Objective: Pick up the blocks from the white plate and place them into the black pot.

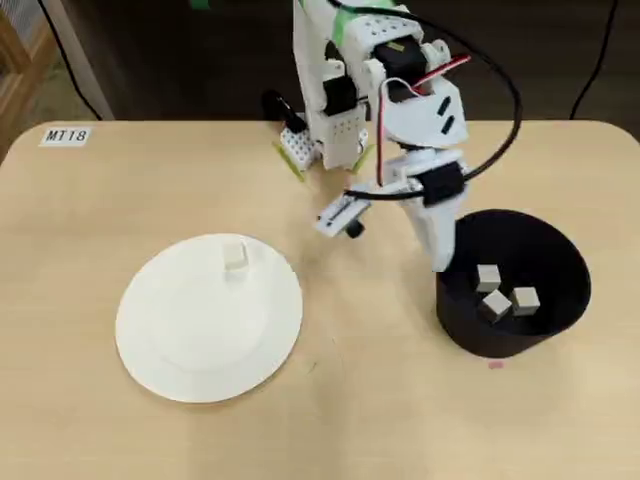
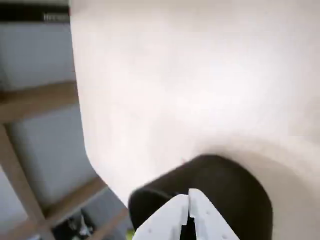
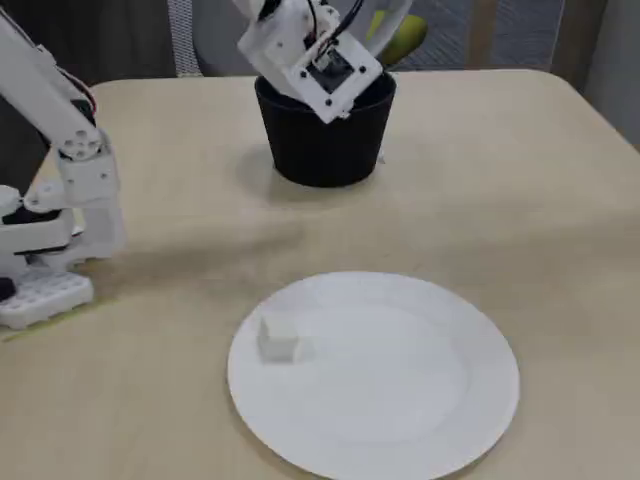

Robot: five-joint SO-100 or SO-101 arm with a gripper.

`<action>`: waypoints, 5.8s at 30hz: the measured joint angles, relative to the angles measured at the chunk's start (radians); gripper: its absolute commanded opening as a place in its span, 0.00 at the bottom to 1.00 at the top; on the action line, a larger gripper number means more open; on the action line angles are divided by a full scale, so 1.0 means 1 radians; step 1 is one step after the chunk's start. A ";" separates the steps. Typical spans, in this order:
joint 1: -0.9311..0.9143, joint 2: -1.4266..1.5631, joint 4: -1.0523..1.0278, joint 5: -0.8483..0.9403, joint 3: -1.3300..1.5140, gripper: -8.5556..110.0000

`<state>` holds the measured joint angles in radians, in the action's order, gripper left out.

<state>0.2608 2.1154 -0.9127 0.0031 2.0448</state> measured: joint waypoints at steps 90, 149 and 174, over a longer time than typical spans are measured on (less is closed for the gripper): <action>-0.787 -0.781 -0.670 0.634 -0.443 0.05; 0.364 -0.034 0.583 -0.032 0.195 0.05; -0.201 0.986 -0.345 0.046 0.383 0.05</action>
<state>0.0598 3.1017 -1.2579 0.0491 2.4283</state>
